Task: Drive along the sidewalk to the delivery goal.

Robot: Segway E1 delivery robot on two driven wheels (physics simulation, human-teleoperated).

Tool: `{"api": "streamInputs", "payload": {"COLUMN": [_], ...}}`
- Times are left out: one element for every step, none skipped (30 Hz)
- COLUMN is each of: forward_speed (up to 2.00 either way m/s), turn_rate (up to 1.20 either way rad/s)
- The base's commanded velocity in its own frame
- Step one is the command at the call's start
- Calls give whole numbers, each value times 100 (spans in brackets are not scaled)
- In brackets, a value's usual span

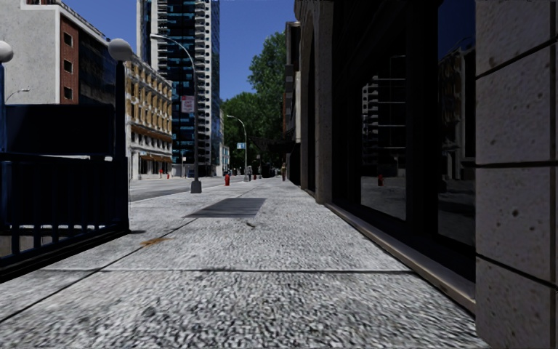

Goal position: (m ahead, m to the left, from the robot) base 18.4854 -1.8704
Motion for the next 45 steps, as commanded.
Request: {"api": "streamInputs", "payload": {"forward_speed": [200,200,200,200,200,200,200,200,200,200,200,200,200,200,200,200,200,200,200,200,200,200,200,200,200,200,200,200,200,200,200,200,200,200,200,200,200,200,200,200,200,200,200,200,200], "turn_rate": [0,0,0,0,0,0,0,0,0,0,0,0,0,0,0,0,0,0,0,0,0,0,0,0,0,0,0,0,0,0,0,0,0,0,0,0,0,0,0,0,0,0,0,0,0]}}
